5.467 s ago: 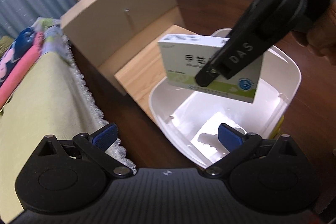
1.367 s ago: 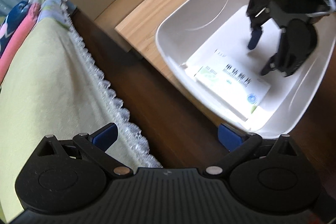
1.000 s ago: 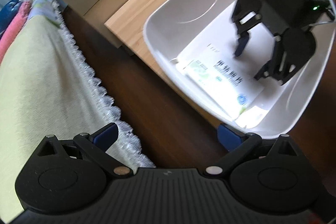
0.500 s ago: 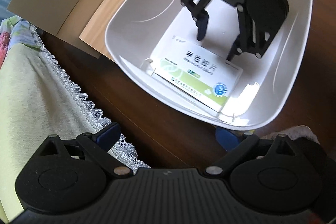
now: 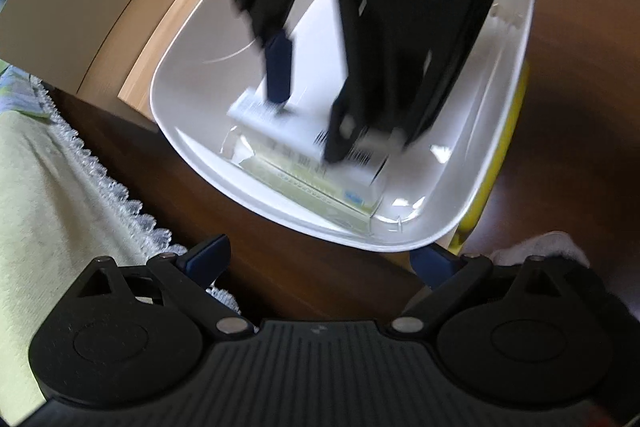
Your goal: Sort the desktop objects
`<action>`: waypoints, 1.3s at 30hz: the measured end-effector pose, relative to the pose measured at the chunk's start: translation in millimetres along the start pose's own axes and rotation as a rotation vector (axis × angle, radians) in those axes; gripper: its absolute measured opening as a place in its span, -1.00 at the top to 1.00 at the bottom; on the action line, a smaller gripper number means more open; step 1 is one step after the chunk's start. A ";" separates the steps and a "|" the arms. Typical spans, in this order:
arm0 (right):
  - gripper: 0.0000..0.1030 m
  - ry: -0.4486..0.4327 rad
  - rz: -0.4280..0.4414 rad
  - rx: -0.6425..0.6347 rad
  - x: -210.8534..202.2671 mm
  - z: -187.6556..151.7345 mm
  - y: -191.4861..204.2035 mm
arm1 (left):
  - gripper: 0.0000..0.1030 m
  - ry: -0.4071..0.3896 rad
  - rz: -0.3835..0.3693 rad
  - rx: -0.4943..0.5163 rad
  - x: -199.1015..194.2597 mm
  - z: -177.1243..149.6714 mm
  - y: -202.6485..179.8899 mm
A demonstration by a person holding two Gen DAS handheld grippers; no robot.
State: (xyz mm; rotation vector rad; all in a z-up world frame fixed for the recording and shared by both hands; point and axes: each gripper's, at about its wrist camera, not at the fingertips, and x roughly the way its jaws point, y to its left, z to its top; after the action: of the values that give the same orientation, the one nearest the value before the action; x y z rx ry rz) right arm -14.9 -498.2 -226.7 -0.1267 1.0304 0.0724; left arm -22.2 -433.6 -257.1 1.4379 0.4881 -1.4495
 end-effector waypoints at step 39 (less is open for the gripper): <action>-0.46 -0.083 -0.211 0.286 -102.8 19.2 5.3 | -0.98 -0.046 0.311 -0.222 -76.5 -15.0 39.5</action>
State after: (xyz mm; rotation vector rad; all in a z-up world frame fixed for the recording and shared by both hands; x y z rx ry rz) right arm -52.0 -490.3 -129.0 0.0284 0.9292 -0.2586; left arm 3.1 -410.5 -176.6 1.2388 0.3645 -1.1401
